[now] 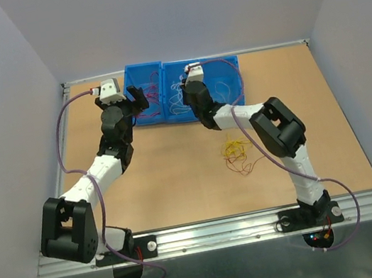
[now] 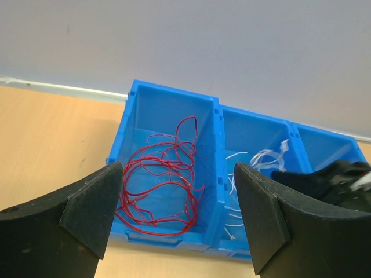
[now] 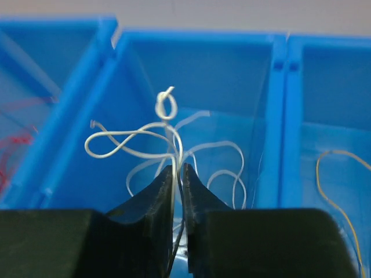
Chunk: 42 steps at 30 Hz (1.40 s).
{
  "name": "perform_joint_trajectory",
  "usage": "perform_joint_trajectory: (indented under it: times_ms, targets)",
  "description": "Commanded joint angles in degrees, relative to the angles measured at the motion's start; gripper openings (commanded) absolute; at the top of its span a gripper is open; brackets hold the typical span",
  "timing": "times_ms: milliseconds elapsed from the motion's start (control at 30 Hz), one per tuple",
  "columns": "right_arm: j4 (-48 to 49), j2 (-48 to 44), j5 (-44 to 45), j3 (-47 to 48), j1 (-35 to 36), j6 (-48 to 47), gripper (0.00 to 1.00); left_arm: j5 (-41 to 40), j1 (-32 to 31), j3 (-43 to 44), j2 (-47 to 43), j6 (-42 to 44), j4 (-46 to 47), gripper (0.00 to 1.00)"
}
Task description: Untangle the cables
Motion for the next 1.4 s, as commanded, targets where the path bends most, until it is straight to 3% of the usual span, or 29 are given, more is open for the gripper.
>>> perform_joint_trajectory:
  times_ms: [0, 33, 67, 133, 333, 367, 533, 567, 767, 833, 967, 1133, 1233, 1333, 1367]
  targets:
    - [-5.8, 0.7, 4.3, 5.6, 1.7, -3.1, 0.27, 0.2, 0.0, -0.3, -0.2, 1.3, 4.2, 0.89]
    - [-5.9, 0.1, 4.0, 5.4, 1.7, -3.1, 0.37, 0.1, 0.0, -0.3, -0.1, 1.5, 4.2, 0.88]
    - [-6.0, -1.7, 3.8, 5.0, 1.8, -3.0, 0.58, 0.2, 0.0, -0.4, -0.2, 1.5, 4.2, 0.88]
    - [-6.3, -4.1, 3.4, 3.6, 1.8, -2.9, 0.66, 0.6, 0.0, -0.5, -0.4, 1.7, 4.4, 0.89]
    - [-8.1, -18.7, 1.6, -5.9, 2.1, -1.2, 0.76, 11.6, 0.0, -0.8, -0.2, 4.3, 4.7, 0.93]
    - [-8.6, -20.9, 0.4, -9.6, 2.1, -0.9, 0.80, 12.9, 0.0, -0.8, -0.1, 4.5, 4.8, 0.94]
    - [-14.4, -36.4, -1.4, -23.3, 2.1, 1.8, 0.82, 24.8, -0.4, 0.1, 1.8, 7.9, 4.1, 0.97]
    - [-14.3, -38.6, -1.1, -28.9, 2.1, 2.8, 0.89, 26.7, -0.5, 0.2, 2.0, 8.1, 3.9, 0.98]
    - [-17.9, -51.3, -2.3, -42.7, 2.1, 6.5, 0.91, 31.0, -1.6, 1.4, 3.8, 11.0, 2.6, 0.99]
    - [-18.0, -53.6, -3.3, -47.8, 2.1, 9.1, 0.92, 34.7, -2.2, 3.4, 5.9, 12.7, -0.1, 0.99]
    - [-18.1, -54.7, -6.8, -52.8, 2.1, 12.3, 0.96, 33.3, -4.3, 7.4, 10.2, 15.2, -5.7, 0.99]
    - [-18.2, -47.7, -8.0, -53.7, 2.1, 14.4, 0.96, 33.5, -5.3, 10.1, 13.7, 16.8, -8.7, 0.98]
    - [-18.3, -41.4, -8.7, -52.8, 2.2, 14.8, 0.91, 33.3, -6.4, 10.8, 14.7, 18.5, -9.9, 0.98]
    - [-18.8, -39.5, -10.6, -52.6, 2.6, 14.5, 0.60, 34.8, -7.9, 11.2, 14.7, 20.4, -11.6, 0.98]
    - [-18.5, -40.1, -11.4, -53.0, 2.8, 14.5, 0.40, 35.6, -8.5, 11.4, 14.7, 21.1, -11.9, 0.97]
